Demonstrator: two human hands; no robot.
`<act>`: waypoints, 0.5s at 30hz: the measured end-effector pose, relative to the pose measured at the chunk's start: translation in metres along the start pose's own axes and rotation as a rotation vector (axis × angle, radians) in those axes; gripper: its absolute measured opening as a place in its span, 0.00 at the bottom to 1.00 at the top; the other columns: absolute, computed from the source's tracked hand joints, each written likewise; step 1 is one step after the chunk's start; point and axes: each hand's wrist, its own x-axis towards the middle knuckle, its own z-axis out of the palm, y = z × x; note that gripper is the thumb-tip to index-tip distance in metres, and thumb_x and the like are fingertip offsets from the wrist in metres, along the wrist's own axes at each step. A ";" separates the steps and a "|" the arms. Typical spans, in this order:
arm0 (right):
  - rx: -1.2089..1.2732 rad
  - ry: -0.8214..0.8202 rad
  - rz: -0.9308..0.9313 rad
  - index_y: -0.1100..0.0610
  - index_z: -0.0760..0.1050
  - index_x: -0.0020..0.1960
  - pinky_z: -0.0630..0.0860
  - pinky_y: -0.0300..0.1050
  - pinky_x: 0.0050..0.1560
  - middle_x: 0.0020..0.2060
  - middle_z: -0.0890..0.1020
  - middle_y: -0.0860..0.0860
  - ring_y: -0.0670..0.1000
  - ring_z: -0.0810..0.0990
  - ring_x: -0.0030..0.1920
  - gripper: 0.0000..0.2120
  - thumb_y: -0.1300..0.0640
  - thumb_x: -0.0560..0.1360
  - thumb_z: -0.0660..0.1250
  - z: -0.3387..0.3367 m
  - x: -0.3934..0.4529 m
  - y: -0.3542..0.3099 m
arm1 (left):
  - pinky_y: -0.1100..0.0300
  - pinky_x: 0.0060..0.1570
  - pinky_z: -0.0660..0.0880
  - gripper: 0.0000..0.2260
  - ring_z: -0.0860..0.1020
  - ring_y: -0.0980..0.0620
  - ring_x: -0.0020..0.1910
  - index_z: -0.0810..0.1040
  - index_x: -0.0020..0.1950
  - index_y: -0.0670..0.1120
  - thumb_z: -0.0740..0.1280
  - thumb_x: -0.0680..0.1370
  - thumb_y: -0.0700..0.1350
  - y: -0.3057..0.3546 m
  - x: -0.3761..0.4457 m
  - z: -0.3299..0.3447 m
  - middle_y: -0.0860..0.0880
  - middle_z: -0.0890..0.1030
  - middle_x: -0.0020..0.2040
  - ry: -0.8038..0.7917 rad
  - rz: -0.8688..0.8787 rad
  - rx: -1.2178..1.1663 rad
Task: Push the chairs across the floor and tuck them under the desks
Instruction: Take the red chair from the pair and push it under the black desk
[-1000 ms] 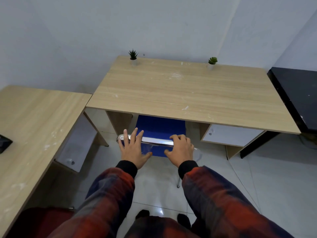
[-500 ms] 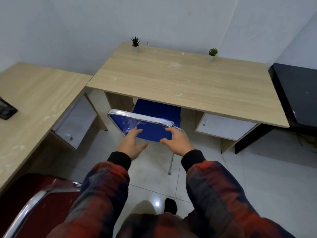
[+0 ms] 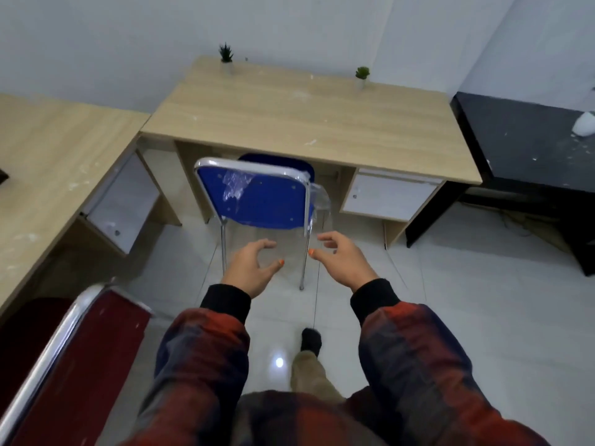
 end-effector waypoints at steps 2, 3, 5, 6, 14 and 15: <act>0.013 -0.022 0.007 0.52 0.71 0.71 0.69 0.39 0.55 0.69 0.72 0.52 0.50 0.71 0.65 0.24 0.51 0.77 0.70 0.014 -0.034 0.008 | 0.61 0.63 0.64 0.19 0.70 0.50 0.68 0.75 0.67 0.48 0.70 0.77 0.48 -0.006 -0.031 0.006 0.50 0.75 0.67 -0.031 -0.010 -0.014; 0.020 -0.037 0.007 0.52 0.71 0.71 0.68 0.39 0.56 0.69 0.72 0.52 0.51 0.71 0.66 0.24 0.51 0.77 0.70 0.018 -0.042 0.012 | 0.62 0.61 0.63 0.19 0.70 0.50 0.68 0.75 0.67 0.48 0.69 0.77 0.48 -0.007 -0.038 0.009 0.50 0.75 0.67 -0.048 -0.014 -0.017; 0.015 -0.041 0.029 0.51 0.71 0.71 0.66 0.42 0.58 0.70 0.72 0.52 0.51 0.70 0.68 0.24 0.51 0.77 0.71 0.021 -0.059 0.020 | 0.64 0.60 0.62 0.18 0.70 0.51 0.68 0.75 0.67 0.48 0.69 0.77 0.48 -0.007 -0.052 0.015 0.50 0.75 0.67 -0.079 -0.024 -0.014; 0.009 -0.029 0.035 0.51 0.71 0.71 0.66 0.42 0.58 0.70 0.72 0.52 0.51 0.70 0.67 0.24 0.51 0.77 0.71 0.020 -0.075 0.026 | 0.64 0.60 0.62 0.18 0.70 0.51 0.68 0.74 0.67 0.48 0.69 0.77 0.48 -0.005 -0.065 0.020 0.50 0.74 0.68 -0.092 -0.019 -0.018; -0.008 0.000 -0.015 0.51 0.70 0.71 0.68 0.41 0.56 0.69 0.72 0.52 0.49 0.72 0.60 0.24 0.51 0.77 0.70 0.006 -0.127 0.047 | 0.62 0.59 0.63 0.18 0.69 0.51 0.68 0.73 0.68 0.50 0.68 0.78 0.50 0.014 -0.126 0.035 0.49 0.73 0.69 -0.052 -0.019 -0.023; -0.013 -0.018 -0.030 0.51 0.70 0.72 0.69 0.40 0.53 0.69 0.72 0.52 0.47 0.74 0.57 0.24 0.51 0.78 0.69 0.006 -0.134 0.050 | 0.62 0.58 0.63 0.18 0.70 0.51 0.68 0.74 0.67 0.50 0.68 0.78 0.50 0.017 -0.135 0.037 0.49 0.73 0.68 -0.038 -0.022 -0.022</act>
